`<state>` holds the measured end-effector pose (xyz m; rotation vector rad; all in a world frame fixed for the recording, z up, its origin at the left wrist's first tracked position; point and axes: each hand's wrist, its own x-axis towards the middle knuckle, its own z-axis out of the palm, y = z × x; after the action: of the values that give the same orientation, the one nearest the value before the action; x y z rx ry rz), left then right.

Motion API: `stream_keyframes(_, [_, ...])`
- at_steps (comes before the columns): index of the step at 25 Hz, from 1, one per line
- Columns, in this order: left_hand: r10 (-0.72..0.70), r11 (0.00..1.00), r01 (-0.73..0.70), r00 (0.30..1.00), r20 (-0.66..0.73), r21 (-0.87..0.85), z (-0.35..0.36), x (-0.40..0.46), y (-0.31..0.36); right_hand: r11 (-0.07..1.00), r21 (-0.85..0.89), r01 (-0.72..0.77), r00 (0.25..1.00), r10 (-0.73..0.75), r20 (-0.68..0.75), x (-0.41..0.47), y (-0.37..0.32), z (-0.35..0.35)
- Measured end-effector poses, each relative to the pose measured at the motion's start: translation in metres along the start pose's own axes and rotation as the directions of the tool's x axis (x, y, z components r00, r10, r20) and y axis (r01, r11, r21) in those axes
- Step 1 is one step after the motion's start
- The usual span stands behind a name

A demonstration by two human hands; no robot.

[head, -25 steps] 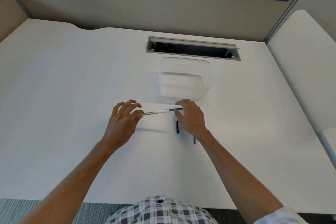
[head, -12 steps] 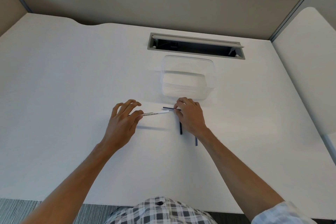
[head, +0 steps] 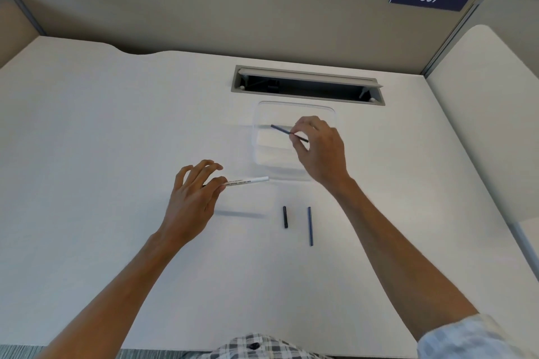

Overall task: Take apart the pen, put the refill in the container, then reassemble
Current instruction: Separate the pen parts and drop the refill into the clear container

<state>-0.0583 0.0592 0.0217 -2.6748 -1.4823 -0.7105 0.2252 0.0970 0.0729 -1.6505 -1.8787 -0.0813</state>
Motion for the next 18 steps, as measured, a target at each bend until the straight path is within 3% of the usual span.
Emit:
stream_keyframes(4, [0.001,1.000,-0.001,1.000,-0.010,-0.010,0.001,0.005,0.004,0.994,-0.044,-0.102,0.966,0.109,0.236,0.041,0.019,0.011])
stream_keyframes(9, [-0.002,1.000,0.002,1.000,0.008,-0.016,0.007,0.004,0.007,0.977,-0.144,-0.154,0.848,0.206,0.489,0.068,0.029,0.037])
stream_keyframes(14, [-0.007,1.000,0.007,1.000,0.017,-0.012,0.008,0.007,0.006,0.954,-0.203,-0.221,0.772,0.298,0.561,0.083,0.035,0.057])
stream_keyframes(18, [-0.007,1.000,0.007,1.000,0.015,-0.010,0.009,0.009,0.006,0.952,-0.179,-0.249,0.782,0.307,0.542,0.087,0.043,0.056])
